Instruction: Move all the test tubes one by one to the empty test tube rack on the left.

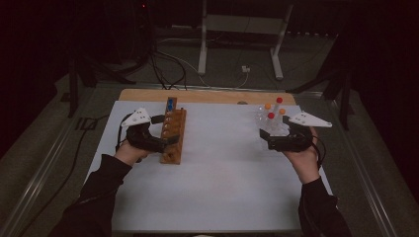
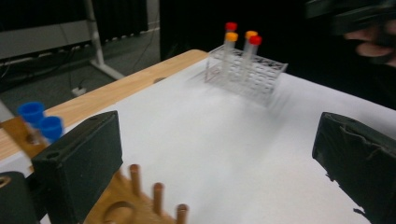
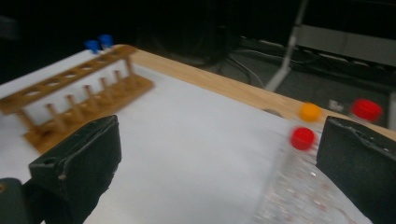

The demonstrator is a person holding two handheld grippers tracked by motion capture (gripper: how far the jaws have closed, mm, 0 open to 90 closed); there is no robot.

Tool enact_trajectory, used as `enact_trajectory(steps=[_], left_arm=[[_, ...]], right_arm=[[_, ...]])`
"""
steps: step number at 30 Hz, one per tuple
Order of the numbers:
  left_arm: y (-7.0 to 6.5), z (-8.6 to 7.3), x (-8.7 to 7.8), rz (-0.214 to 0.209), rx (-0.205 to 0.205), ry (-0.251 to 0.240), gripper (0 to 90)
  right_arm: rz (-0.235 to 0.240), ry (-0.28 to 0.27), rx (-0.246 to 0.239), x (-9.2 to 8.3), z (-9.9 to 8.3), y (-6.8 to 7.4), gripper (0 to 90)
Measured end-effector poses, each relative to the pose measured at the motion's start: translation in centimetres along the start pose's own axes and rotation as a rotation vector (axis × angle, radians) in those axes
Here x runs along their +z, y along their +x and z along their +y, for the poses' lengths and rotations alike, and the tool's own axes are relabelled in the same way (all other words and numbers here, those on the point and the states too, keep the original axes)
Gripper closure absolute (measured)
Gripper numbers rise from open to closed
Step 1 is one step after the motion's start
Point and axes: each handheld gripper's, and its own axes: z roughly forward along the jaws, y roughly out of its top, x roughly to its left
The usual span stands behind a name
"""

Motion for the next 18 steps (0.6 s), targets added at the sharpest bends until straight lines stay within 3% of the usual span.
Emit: enact_trajectory(steps=[8,11,18], left_arm=[[-1.3,-0.2,-0.1,-0.025,0.02,-0.003,2.5],[-1.3,-0.5,-0.2,-0.032,0.008,-0.006,2.5],[-1.2,-0.8,-0.2,-0.038,0.001,-0.001,2.6]], right_arm=[[-0.087,0.073,0.04,2.1,-1.9,-2.0,7.9],[-0.119,0.082,0.053,2.7,-2.4,-2.5,16.1],[-0.132,0.116,0.069,4.2,-3.1,-3.5,32.5]])
